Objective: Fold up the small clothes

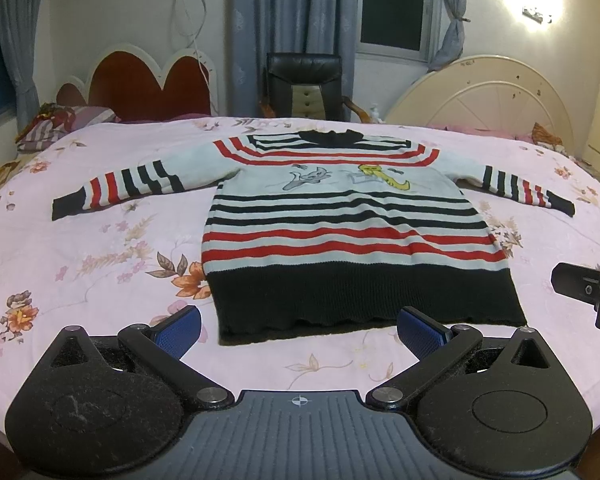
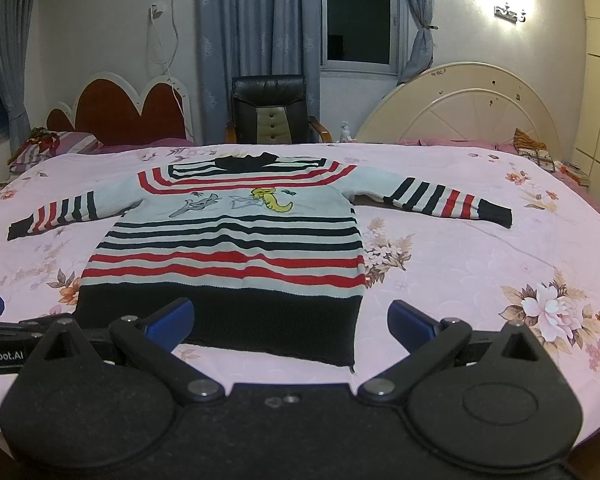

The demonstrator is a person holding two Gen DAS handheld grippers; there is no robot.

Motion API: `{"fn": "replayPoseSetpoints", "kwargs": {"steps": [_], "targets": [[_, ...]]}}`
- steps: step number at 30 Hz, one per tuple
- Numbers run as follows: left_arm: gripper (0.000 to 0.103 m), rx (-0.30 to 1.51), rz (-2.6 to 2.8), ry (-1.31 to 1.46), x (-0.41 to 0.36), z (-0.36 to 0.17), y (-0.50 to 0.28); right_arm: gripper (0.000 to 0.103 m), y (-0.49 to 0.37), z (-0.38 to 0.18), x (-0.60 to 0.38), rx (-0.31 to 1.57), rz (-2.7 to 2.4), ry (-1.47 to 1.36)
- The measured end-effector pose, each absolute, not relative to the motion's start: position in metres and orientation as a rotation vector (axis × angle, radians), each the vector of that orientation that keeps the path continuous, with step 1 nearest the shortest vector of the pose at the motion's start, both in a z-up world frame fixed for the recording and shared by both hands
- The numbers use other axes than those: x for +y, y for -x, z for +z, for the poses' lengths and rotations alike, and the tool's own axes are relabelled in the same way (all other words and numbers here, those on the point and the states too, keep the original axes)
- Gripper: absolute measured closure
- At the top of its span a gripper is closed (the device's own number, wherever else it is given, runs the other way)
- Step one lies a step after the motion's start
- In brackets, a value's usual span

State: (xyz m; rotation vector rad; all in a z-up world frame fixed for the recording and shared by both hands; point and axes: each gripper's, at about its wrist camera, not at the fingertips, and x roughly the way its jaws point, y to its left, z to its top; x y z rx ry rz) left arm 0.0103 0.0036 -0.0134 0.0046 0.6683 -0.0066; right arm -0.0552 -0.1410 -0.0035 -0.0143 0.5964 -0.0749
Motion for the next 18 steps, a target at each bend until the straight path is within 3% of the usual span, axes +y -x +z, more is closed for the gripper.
{"fn": "replayPoseSetpoints", "kwargs": {"steps": [18], "targets": [[0.0,0.679,-0.048,-0.012,-0.018,-0.014,-0.035,0.001,0.05,-0.001,-0.163,0.584,-0.133,-0.006]]}}
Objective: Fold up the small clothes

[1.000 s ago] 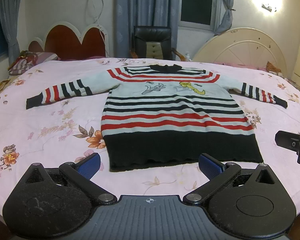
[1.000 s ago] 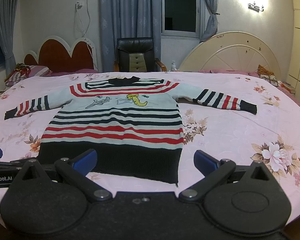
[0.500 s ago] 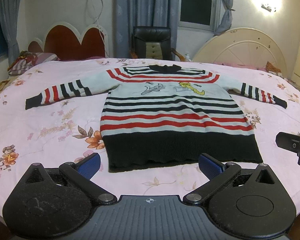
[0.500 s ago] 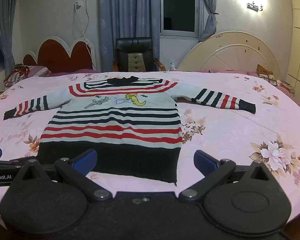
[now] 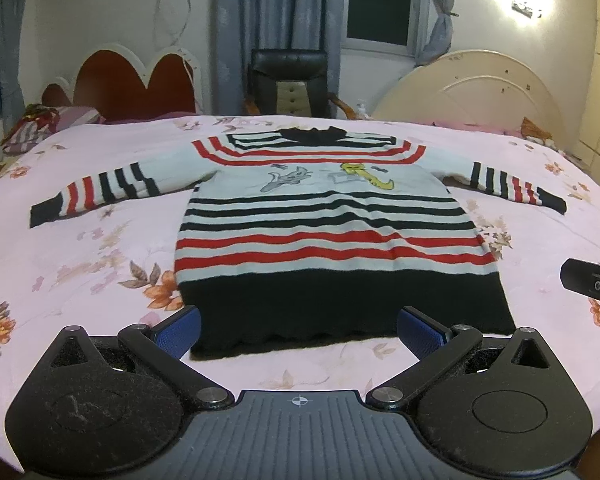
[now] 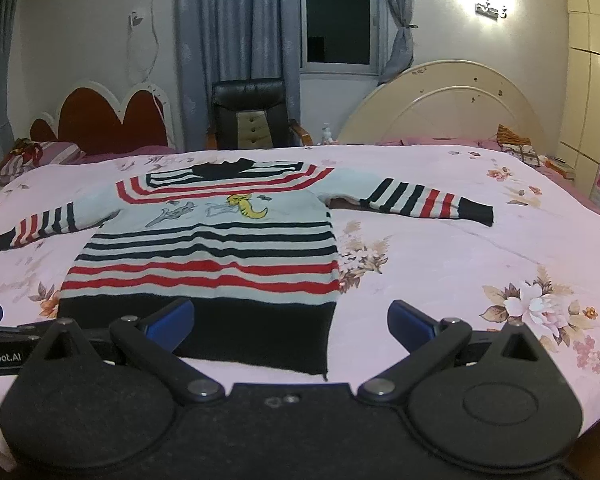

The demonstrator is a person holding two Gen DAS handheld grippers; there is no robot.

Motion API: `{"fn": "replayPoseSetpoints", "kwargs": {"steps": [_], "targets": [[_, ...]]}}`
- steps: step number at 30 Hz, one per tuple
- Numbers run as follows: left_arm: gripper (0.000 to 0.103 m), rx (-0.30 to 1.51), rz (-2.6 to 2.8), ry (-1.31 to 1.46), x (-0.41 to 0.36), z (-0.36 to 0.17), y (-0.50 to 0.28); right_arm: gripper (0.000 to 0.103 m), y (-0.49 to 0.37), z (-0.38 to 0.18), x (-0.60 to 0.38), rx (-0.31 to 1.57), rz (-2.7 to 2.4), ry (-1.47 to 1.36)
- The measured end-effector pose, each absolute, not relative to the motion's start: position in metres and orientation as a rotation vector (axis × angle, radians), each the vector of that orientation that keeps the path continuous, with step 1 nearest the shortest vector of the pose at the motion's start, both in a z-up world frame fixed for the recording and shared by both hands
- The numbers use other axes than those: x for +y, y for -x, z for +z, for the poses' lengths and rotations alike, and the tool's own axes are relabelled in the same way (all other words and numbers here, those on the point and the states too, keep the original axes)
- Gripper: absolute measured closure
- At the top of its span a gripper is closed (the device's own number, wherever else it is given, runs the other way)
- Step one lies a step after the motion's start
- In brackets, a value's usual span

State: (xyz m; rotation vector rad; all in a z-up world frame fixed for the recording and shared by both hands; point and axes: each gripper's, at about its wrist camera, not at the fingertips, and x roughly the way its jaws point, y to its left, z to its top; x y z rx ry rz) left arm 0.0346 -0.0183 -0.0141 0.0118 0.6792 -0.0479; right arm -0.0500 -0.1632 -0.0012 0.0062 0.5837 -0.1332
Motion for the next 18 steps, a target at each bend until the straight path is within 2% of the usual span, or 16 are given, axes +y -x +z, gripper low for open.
{"fn": "replayPoseSetpoints", "kwargs": {"steps": [18], "targets": [[0.0,0.703,-0.12,-0.056,-0.071,-0.013,-0.124,0.001,-0.015,-0.005,-0.223,0.597,-0.229,-0.056]]}}
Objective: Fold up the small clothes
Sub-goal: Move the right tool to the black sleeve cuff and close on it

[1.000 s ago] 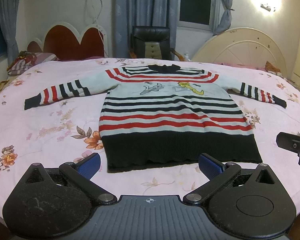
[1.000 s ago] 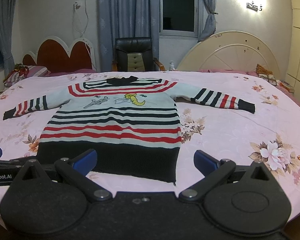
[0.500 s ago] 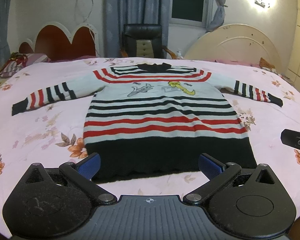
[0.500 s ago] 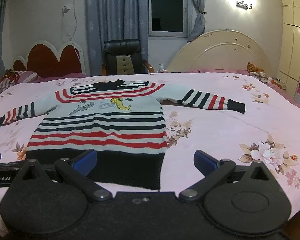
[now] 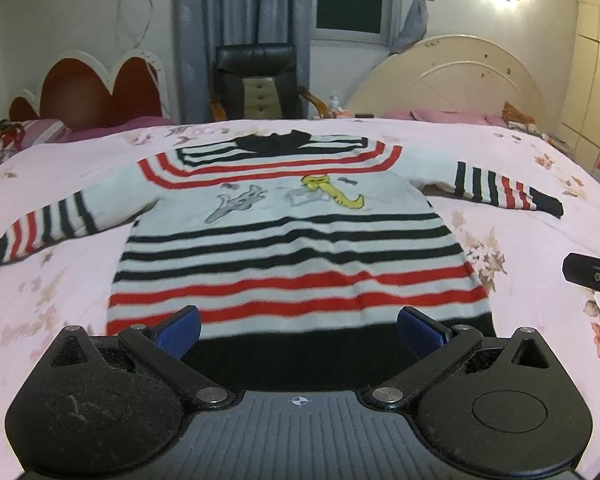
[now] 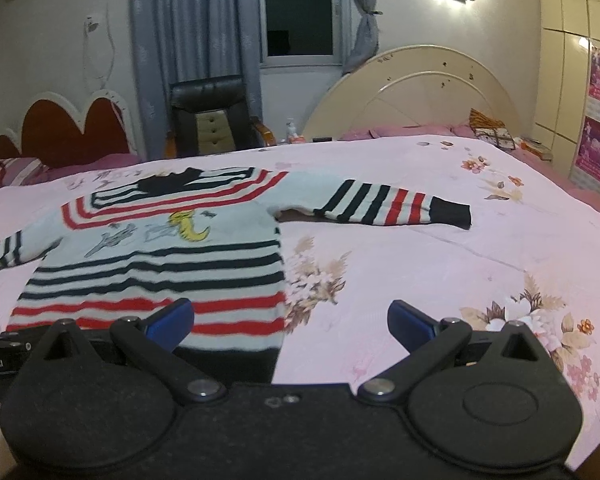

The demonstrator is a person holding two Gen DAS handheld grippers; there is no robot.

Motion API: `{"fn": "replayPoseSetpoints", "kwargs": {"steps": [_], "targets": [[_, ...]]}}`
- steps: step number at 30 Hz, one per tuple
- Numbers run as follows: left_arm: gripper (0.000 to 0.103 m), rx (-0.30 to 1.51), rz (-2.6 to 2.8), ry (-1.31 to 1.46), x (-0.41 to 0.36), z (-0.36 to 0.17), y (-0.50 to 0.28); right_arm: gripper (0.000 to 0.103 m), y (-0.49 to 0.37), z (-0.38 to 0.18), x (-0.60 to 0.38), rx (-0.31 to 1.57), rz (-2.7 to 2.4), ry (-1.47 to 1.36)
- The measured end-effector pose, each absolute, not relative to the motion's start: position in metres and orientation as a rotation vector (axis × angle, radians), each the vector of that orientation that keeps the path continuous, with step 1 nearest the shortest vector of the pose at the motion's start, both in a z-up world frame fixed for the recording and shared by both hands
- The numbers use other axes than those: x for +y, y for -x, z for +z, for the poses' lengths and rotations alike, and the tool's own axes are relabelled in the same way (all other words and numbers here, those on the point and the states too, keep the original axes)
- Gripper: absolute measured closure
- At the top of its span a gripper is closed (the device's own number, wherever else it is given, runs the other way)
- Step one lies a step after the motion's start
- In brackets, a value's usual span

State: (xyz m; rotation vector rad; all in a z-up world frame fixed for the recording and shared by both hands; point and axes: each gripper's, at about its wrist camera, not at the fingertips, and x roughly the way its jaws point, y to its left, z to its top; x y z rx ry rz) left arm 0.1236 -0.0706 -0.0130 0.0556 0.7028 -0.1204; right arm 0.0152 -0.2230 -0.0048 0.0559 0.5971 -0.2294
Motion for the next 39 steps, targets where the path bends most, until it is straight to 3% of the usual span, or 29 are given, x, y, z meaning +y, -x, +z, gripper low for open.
{"fn": "replayPoseSetpoints", "kwargs": {"steps": [16,31,39], "targets": [[0.0,0.757,-0.189,-0.193,-0.147,-0.058,-0.226,0.001,-0.126,-0.029,-0.331,0.538,-0.364,-0.161],[0.0,0.888,-0.017,-0.045,-0.141,-0.097,-0.353,0.021,-0.22,-0.087,-0.448,0.554,-0.476,-0.373],[0.0,0.877,0.035,-0.064,-0.144,-0.111,-0.366,0.028,-0.222,-0.108,-0.495,0.518,-0.528,-0.531]]}}
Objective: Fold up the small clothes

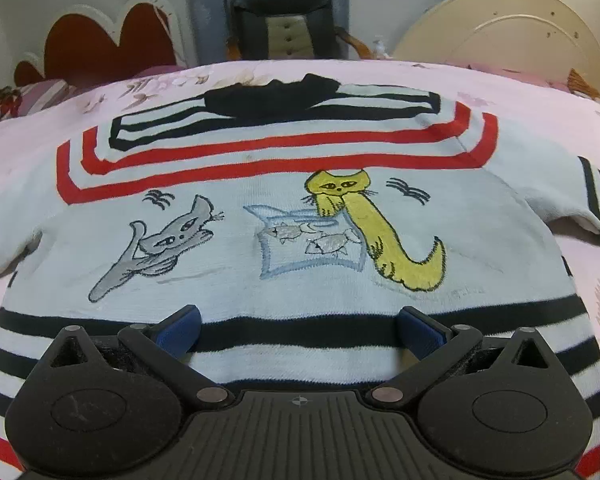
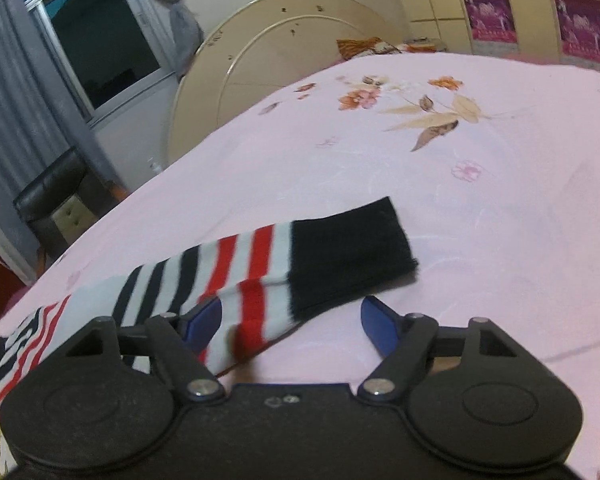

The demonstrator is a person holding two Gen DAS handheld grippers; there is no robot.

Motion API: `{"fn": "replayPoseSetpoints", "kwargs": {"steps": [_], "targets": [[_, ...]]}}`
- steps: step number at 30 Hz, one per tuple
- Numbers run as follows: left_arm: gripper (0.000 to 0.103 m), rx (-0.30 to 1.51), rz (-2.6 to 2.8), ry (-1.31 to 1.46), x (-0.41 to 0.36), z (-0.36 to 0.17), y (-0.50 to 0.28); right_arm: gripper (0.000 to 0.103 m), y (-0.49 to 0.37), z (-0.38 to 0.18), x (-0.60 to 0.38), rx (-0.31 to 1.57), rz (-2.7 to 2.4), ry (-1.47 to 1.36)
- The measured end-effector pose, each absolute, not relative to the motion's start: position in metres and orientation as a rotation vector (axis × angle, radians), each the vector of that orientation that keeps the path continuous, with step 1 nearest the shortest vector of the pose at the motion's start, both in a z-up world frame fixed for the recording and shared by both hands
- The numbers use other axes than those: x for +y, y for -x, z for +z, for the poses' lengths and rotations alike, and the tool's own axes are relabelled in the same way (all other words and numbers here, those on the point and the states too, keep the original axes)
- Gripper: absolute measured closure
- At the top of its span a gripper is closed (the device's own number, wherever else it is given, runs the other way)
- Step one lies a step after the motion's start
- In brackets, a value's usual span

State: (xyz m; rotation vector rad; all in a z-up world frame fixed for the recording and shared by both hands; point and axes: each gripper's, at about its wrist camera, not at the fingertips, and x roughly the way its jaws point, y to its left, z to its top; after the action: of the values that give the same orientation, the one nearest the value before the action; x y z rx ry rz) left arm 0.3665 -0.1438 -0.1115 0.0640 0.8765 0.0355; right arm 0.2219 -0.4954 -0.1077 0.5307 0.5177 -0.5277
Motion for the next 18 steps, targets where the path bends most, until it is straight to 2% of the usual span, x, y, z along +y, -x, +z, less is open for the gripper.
{"fn": "replayPoseSetpoints", "kwargs": {"steps": [3,6,8,11,14,18], "targets": [[0.0,0.882,0.041,-0.058,-0.146,-0.113,-0.37,0.03,-0.223,-0.11,-0.505,0.498,-0.527,-0.558],[0.0,0.882,0.039,-0.036,-0.143,-0.114,-0.372,0.042,-0.228,-0.111,-0.512,0.488,-0.522,-0.562],[0.0,0.877,0.028,-0.047,-0.143,-0.114,-0.372,0.065,-0.23,-0.111,-0.515,0.481,-0.52,-0.56],[0.0,0.88,0.018,-0.045,-0.14,-0.109,-0.375,0.086,-0.235,-0.113,-0.519,0.478,-0.53,-0.545],[0.0,0.84,-0.003,-0.039,-0.133,-0.099,-0.37,0.094,-0.238,-0.104,-0.511,0.454,-0.525,-0.481],[0.0,0.818,-0.03,0.021,-0.114,-0.092,-0.373,0.094,-0.248,-0.084,-0.475,0.426,-0.444,-0.361]]}}
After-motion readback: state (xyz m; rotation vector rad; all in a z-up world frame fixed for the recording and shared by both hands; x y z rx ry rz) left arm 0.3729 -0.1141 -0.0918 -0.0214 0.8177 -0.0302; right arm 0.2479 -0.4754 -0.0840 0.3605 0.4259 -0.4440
